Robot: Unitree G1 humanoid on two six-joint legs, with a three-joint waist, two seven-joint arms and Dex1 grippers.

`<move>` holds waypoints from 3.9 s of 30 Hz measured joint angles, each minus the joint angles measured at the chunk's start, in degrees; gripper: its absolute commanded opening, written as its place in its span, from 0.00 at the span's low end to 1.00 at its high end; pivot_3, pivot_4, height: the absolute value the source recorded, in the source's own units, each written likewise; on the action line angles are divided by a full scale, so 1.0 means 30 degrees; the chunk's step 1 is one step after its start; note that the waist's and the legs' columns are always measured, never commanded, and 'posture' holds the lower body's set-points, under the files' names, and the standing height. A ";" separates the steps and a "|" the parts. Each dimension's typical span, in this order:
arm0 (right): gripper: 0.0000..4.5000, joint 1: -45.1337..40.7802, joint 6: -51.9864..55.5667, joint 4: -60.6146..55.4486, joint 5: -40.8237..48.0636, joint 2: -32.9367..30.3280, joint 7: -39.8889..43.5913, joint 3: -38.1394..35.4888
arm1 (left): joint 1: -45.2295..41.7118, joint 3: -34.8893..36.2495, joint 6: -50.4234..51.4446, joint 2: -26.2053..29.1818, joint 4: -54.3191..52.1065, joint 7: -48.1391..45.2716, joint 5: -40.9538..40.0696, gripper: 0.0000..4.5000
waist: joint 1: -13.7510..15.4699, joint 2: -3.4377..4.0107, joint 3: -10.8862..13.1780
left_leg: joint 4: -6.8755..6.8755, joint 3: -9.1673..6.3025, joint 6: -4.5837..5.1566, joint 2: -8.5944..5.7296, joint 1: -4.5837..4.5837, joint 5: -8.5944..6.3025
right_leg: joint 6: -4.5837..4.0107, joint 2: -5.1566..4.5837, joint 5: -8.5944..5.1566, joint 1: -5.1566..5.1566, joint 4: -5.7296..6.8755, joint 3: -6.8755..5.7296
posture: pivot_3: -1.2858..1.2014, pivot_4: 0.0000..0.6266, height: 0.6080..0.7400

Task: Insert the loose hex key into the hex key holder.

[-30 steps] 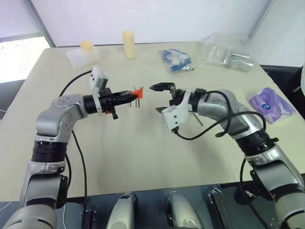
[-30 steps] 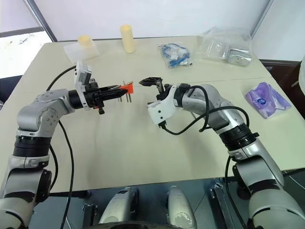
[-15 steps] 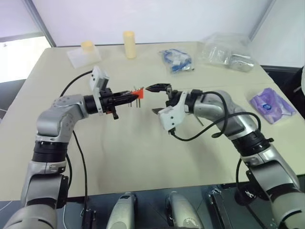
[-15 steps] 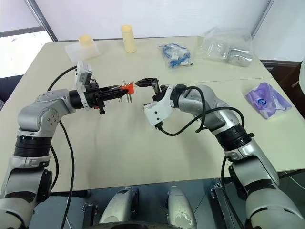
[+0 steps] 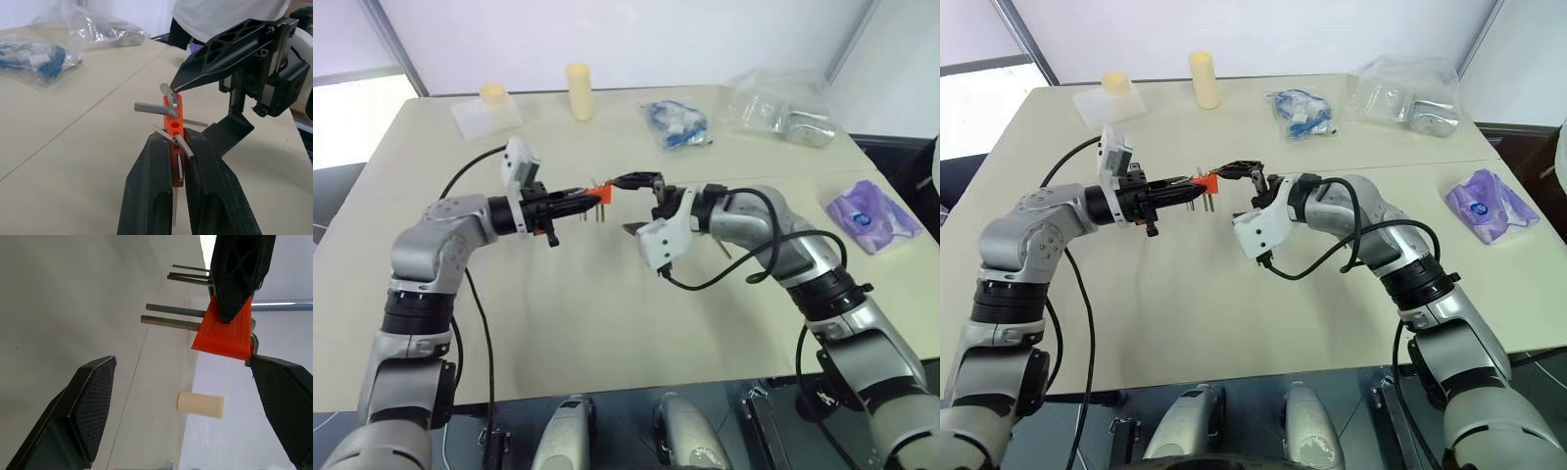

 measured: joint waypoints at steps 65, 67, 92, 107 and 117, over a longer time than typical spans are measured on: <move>0.70 -0.1549 2.6756 0.5479 0.8304 -0.0617 0.3267 -0.1541 | 0.1217 -0.0415 -0.0951 -0.0149 -0.1621 0.0727 0.0043 0.00 | -0.0048 -0.0001 -0.0002 | 0.0007 0.0000 0.0004 -0.0002 0.0000 -0.0002 | 0.0002 0.0006 0.0003 0.0002 0.0000 -0.0006 | 0.52 0.24 1.00; 0.46 -0.1661 2.6537 0.5625 0.8304 -0.0554 0.3534 -0.1269 | 0.1338 -0.0392 -0.0903 -0.0014 -0.1756 0.0862 0.0029 0.00 | -0.0035 -0.0001 -0.0003 | 0.0011 0.0000 0.0005 -0.0003 0.0000 -0.0002 | 0.0002 0.0005 0.0003 0.0008 0.0001 -0.0006 | 0.52 0.24 1.00; 0.01 -0.1468 1.4654 -0.0259 1.0548 0.5000 -0.4807 -0.7651 | 0.0707 -0.0275 -0.0875 -0.0081 -0.1201 0.1453 -0.0334 0.00 | 0.0019 0.0000 -0.0002 | -0.0021 -0.0003 0.0001 -0.0001 -0.0044 -0.0001 | 0.0005 -0.0008 0.0003 -0.0051 0.0001 -0.0006 | 0.52 0.24 1.00; 0.01 0.0428 1.1351 -0.3929 1.0605 0.7122 -0.5206 -0.5460 | -0.1510 -0.0306 -0.1973 -0.0204 0.1527 0.0986 0.0182 0.00 | -0.0012 0.0000 -0.0002 | -0.0013 -0.0010 0.0000 -0.0001 -0.0043 0.0001 | 0.0004 0.0002 0.0003 -0.0053 0.0016 -0.0011 | 0.52 0.24 1.00; 0.01 0.0430 1.2108 -0.3946 1.0946 0.6876 -0.4262 -0.5051 | -0.1612 -0.0312 -0.2299 -0.0347 0.1574 0.0853 0.0465 0.00 | -0.0010 0.0000 -0.0002 | -0.0013 -0.0010 0.0001 -0.0001 -0.0043 0.0000 | 0.0004 0.0001 0.0003 -0.0052 0.0015 -0.0010 | 0.52 0.24 1.00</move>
